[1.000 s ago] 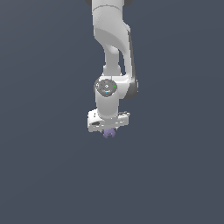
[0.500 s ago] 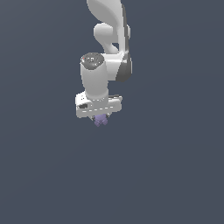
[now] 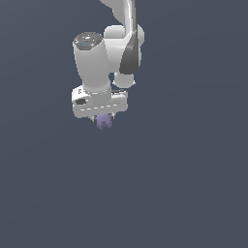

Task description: Pick up the object and move it to a goal position.

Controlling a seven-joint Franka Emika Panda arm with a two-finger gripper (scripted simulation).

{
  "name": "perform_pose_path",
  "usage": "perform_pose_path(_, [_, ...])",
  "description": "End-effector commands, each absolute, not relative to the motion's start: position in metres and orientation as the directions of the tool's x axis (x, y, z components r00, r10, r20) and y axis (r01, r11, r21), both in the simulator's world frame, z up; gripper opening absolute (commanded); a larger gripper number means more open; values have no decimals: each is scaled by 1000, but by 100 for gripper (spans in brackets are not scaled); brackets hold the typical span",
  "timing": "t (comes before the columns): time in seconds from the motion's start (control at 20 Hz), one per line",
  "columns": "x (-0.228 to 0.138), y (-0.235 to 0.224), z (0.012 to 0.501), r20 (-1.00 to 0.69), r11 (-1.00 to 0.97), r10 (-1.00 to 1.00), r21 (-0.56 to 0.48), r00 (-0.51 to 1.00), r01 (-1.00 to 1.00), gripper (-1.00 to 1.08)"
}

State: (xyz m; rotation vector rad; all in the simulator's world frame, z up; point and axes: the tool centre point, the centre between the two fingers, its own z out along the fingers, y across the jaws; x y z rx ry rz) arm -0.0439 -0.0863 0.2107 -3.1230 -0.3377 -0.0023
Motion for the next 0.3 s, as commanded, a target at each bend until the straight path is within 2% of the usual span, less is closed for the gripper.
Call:
perform_pose_path(0.0, [-46, -90, 217, 0, -977, 215, -1, 977, 215, -100])
perform_pose_path(0.25, [-46, -91, 219, 0, -977, 215, 0, 977, 215, -100])
